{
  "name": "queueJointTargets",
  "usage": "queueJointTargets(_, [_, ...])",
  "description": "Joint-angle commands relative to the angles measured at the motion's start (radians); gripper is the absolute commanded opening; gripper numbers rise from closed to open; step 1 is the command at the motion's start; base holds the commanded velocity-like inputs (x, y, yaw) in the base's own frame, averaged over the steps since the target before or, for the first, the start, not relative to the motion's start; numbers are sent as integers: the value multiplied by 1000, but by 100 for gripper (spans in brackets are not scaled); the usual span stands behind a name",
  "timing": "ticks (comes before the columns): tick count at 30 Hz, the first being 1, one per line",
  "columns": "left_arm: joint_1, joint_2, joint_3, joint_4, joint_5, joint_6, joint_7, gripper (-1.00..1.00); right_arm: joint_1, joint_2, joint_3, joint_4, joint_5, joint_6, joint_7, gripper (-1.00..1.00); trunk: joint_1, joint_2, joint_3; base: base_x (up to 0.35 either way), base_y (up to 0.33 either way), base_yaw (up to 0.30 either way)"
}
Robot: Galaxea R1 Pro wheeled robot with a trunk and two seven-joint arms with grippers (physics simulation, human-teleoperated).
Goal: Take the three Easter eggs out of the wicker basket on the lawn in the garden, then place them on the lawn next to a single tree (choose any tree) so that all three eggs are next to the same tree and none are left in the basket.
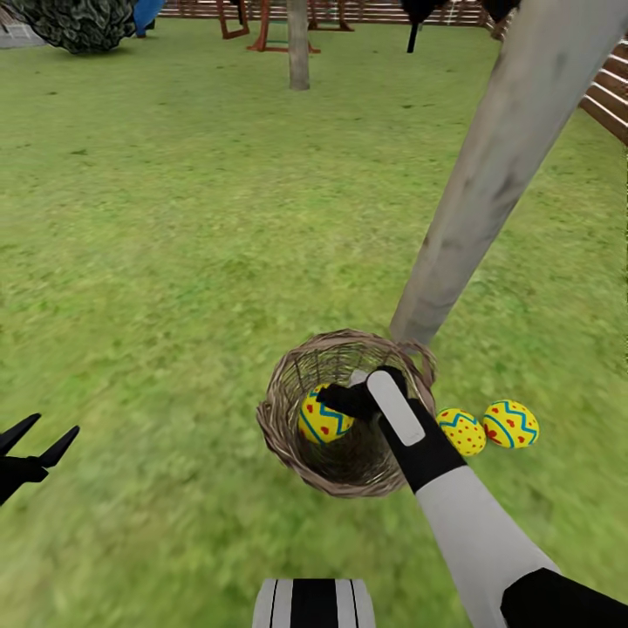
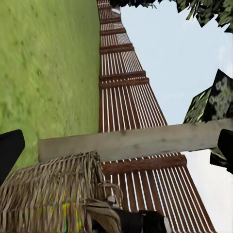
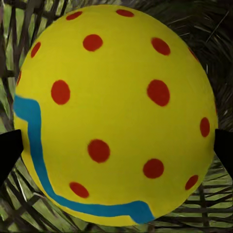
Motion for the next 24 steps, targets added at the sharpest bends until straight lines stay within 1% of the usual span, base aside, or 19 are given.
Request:
queueJointTargets(1, [0,-1,-4,0,-2,11,-5,100,0,-2,1,-5,-9,3,-10,-100,-1,0,3,0,0,0])
queueJointTargets(3, [0,-2,-10,0,-2,11,-5,100,0,-5,0,-21,-9,25,-10,-100,-1,0,11,0,0,0])
queueJointTargets(5, [0,-3,-11,2,-2,11,-5,100,3,-4,0,-56,-9,64,-9,-100,-2,1,19,0,0,0])
queueJointTargets(8, [0,-4,-11,2,-2,11,-5,100,25,-3,0,-113,-9,79,-10,-100,-4,2,30,0,0,0])
queueJointTargets(10, [0,-3,-11,2,-2,11,-5,100,55,-4,0,-181,-9,85,-10,-100,-5,2,38,0,0,0])
queueJointTargets(11, [0,-2,-11,3,-2,11,-5,100,74,-6,0,-238,-9,111,-10,-100,-5,2,42,0,0,0])
queueJointTargets(13, [0,-2,-11,3,-2,11,-5,100,80,-16,-1,-276,-9,120,-10,-100,-6,3,50,0,0,0])
queueJointTargets(14, [0,-2,-11,3,-2,11,-5,100,82,-25,-2,-298,-9,122,-10,-100,-6,3,54,0,0,0])
queueJointTargets(15, [0,-2,-11,3,-2,11,-5,100,83,-34,-3,-318,-18,123,-10,-100,-7,3,57,0,0,0])
queueJointTargets(16, [0,-2,-11,3,-2,11,-5,100,83,-40,-3,-332,-55,124,-10,-100,-7,4,61,0,0,0])
queueJointTargets(17, [0,-2,-12,3,-2,11,-5,100,83,-54,-2,-342,-111,125,-10,-100,-8,4,65,0,0,0])
queueJointTargets(18, [0,-2,-12,3,-2,11,-5,100,83,-75,-2,-348,-158,125,-10,-100,-8,4,69,0,0,0])
queueJointTargets(19, [0,-2,-12,2,-2,11,-5,100,83,-124,-1,-357,-245,125,-10,-100,-9,4,73,0,0,0])
queueJointTargets(20, [0,-2,-12,2,-2,11,-5,100,83,-156,-2,-363,-301,124,-10,-100,-9,4,77,0,0,0])
queueJointTargets(21, [0,-2,-12,2,-2,11,-5,100,83,-204,-3,-368,-385,124,-10,-100,-10,5,81,0,0,0])
queueJointTargets(22, [0,-2,-12,2,-2,11,-5,100,83,-278,-7,-382,-522,124,-10,-100,-10,5,85,0,0,0])
queueJointTargets(23, [0,-2,-12,2,-2,11,-5,100,83,-320,-10,-384,-591,124,-9,-100,-10,5,88,0,0,0])
queueJointTargets(24, [0,-2,-13,2,-2,11,-5,100,83,-347,-10,-385,-643,124,-8,-100,-11,5,92,0,0,0])
